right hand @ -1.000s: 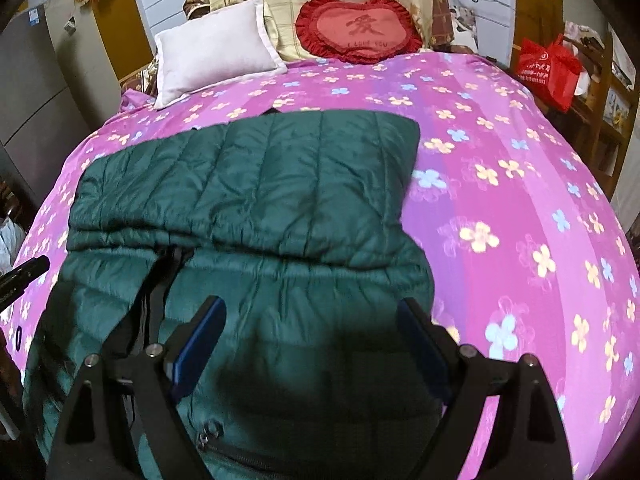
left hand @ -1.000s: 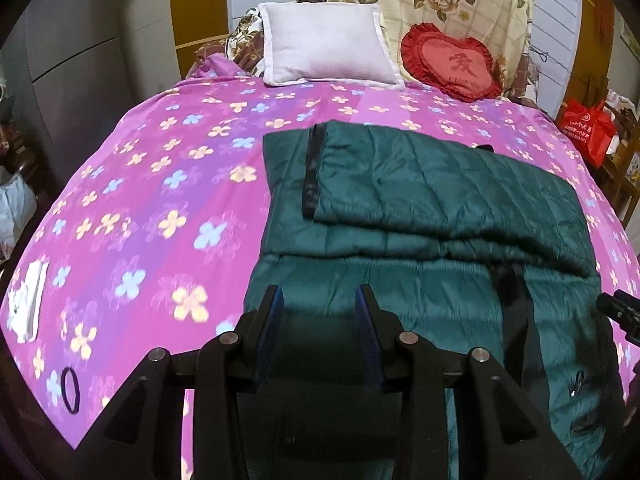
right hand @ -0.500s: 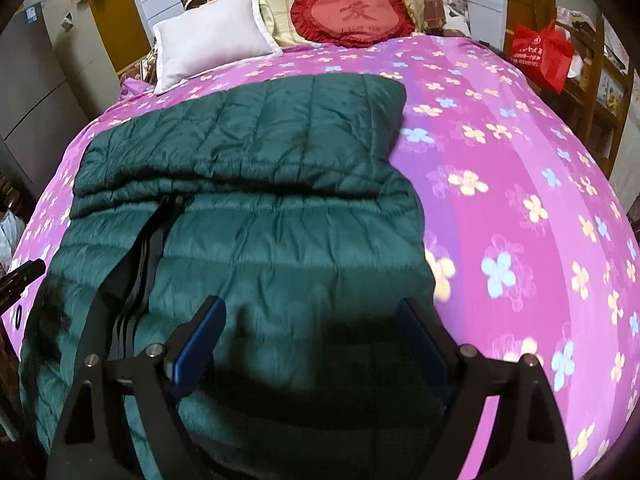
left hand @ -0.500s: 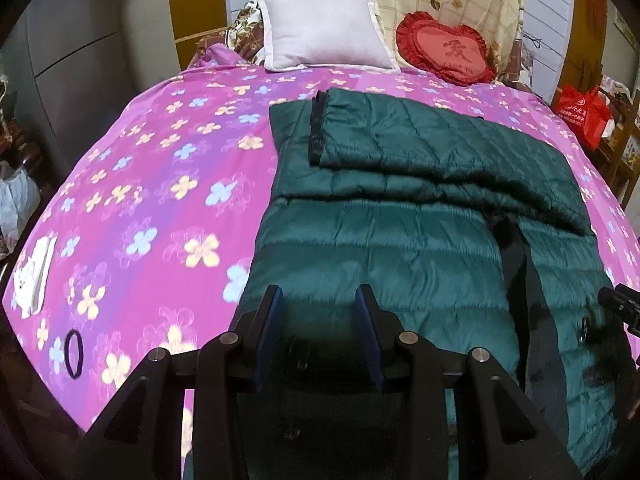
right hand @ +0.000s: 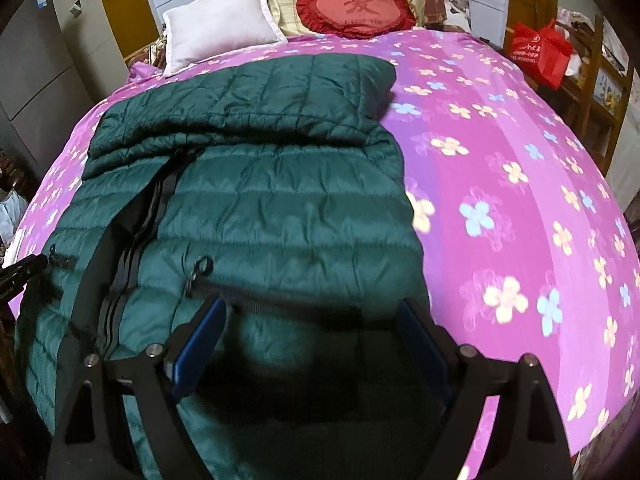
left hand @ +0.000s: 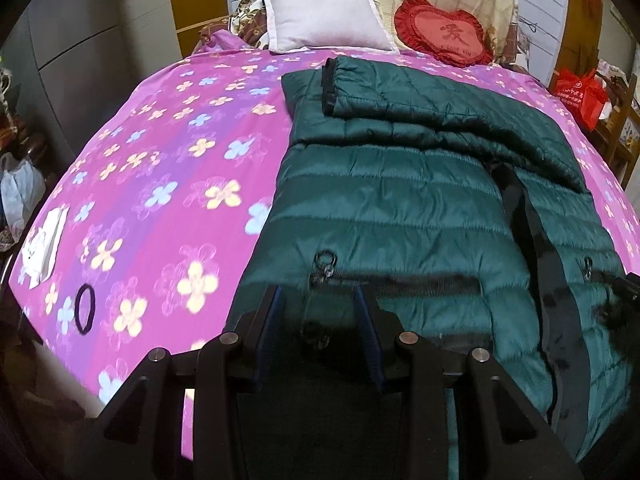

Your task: Fold large clothes

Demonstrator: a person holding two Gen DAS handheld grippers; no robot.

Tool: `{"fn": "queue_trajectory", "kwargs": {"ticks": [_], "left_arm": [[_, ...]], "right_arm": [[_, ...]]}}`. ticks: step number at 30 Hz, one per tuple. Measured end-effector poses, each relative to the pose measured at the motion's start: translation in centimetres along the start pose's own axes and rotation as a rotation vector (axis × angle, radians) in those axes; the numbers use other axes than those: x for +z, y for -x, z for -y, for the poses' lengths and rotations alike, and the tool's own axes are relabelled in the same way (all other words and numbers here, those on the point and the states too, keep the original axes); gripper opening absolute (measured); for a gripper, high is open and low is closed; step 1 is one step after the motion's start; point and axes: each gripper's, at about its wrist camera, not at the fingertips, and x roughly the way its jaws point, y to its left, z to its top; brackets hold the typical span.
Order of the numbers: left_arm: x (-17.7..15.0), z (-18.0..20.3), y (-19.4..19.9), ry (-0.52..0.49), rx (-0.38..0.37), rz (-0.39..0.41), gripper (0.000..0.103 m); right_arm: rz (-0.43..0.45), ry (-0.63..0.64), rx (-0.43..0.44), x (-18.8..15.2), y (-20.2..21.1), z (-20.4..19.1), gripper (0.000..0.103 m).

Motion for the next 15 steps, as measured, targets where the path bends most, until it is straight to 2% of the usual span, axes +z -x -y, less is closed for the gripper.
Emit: {"fn": "queue_trajectory", "kwargs": {"ticks": [9,15], "left_arm": [[-2.2,-1.0,1.2,0.004,-0.009,-0.013,0.028],[-3.3,-2.3,2.0,0.031,-0.048,-0.033,0.028]], "right_arm": [[-0.014,-0.005,0.020,-2.1,1.6,0.5,0.090],[-0.018,-0.005,0.029,-3.1,2.8,0.8,0.090]]}}
